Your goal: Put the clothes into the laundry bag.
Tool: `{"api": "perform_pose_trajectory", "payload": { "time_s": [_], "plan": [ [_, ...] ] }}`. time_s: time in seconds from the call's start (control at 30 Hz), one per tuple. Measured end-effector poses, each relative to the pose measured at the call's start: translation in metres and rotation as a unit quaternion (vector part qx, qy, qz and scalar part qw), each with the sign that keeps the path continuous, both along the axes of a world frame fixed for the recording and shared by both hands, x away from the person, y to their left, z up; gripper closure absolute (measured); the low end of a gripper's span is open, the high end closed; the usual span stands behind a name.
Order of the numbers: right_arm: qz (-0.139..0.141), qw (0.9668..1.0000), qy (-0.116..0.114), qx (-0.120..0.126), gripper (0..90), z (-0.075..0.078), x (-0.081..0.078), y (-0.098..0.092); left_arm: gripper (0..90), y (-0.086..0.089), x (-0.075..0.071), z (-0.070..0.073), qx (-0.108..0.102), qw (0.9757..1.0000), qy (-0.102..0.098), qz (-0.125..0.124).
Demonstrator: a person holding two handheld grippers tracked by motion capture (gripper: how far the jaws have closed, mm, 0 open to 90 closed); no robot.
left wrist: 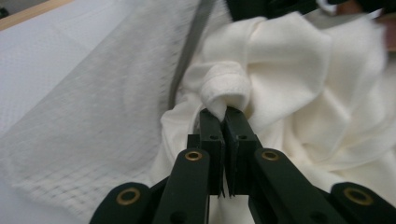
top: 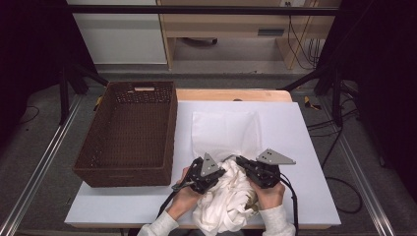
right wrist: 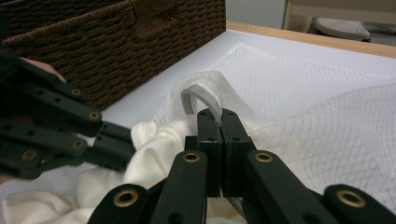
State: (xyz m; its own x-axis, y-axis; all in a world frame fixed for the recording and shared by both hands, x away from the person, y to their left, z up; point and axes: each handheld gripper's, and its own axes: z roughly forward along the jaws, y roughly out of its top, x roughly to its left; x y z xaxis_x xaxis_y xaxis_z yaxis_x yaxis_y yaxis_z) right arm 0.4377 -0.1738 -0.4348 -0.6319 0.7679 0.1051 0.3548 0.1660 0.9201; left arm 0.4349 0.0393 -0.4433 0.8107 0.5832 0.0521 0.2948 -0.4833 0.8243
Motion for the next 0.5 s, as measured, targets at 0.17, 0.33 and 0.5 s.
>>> {"api": "perform_pose_trajectory", "payload": {
  "time_s": [0.17,0.33,0.5],
  "plan": [
    [0.003,1.0,0.001,0.002,89.0,-0.001,0.0,0.001,86.1,-0.021,0.01,-0.006,0.019,0.9997,0.013,0.001],
    [0.014,0.9999,-0.001,0.006,89.0,0.002,-0.001,0.002,85.8,-0.039,0.024,-0.017,0.051,0.9983,0.011,0.028],
    [0.017,0.9997,-0.009,-0.016,89.0,0.008,-0.007,0.005,85.6,-0.043,0.032,-0.025,0.059,0.9966,0.008,0.057]
  ]
}}
